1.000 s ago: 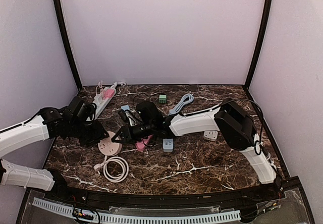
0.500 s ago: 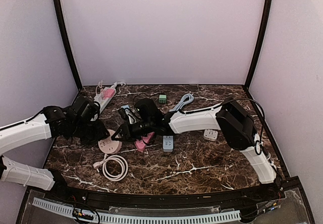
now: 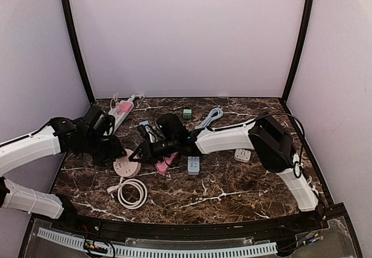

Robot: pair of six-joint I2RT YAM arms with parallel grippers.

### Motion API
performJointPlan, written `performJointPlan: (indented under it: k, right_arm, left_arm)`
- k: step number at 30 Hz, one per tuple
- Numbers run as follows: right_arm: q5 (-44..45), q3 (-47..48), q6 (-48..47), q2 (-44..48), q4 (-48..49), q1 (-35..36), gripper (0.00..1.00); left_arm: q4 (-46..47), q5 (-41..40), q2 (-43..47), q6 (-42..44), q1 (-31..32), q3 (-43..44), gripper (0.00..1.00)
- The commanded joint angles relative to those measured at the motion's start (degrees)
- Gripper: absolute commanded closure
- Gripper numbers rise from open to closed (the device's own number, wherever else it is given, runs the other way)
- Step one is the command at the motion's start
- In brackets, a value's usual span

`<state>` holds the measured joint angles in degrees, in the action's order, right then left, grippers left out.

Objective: Pull the plug off the socket

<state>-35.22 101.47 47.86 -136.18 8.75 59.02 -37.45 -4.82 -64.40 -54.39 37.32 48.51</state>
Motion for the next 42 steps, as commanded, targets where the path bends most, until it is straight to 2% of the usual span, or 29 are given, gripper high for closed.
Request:
performJointPlan:
  k: [1,3,8,12,17,22,25,34,39,42]
  right_arm:
    - [6.05,-0.41,4.58,-2.67,-5.91,-3.06,1.00]
    - [6.38,-0.53,5.31,-2.20,-6.11,-3.21,1.00]
    - [5.68,0.98,6.06,-2.09,-6.13,-3.90,1.00]
    - [6.14,2.20,6.26,-1.78,-7.46,-4.52,1.00]
    - [7.60,2.74,4.84,-0.80,-8.54,-4.97,1.00]
    - [4.08,2.64,4.80,-1.27,-6.16,-4.39,1.00]
    - [1.63,2.75,4.27,-1.35,-5.67,-3.48,1.00]
    - [-4.03,7.42,3.59,-4.57,-7.82,0.01,1.00]
    - [-3.97,7.21,2.99,-5.23,-8.07,0.20,0.83]
    - [-2.85,7.07,1.54,-5.03,-9.98,0.21,0.69]
  left_arm:
    - [-0.94,10.21,4.04,5.55,-3.67,3.43,0.86]
    - [-1.06,11.62,4.13,6.35,-5.44,3.51,0.88]
    - [2.12,13.41,6.52,5.18,-5.21,0.96,0.94]
    - [0.61,4.89,7.47,4.63,-0.73,0.94,0.94]
    - [-1.03,1.14,5.96,1.29,2.95,0.55,0.98]
    - [-4.03,-2.79,5.20,-0.12,3.33,3.82,0.98]
    - [-6.61,-4.06,4.11,0.19,1.08,6.32,0.98]
    - [-3.30,4.36,-1.74,6.73,-9.49,11.04,0.96]
    - [-1.23,6.79,-6.11,7.58,-10.51,13.01,0.95]
    - [0.14,7.82,-8.02,7.55,-11.21,13.07,0.95]
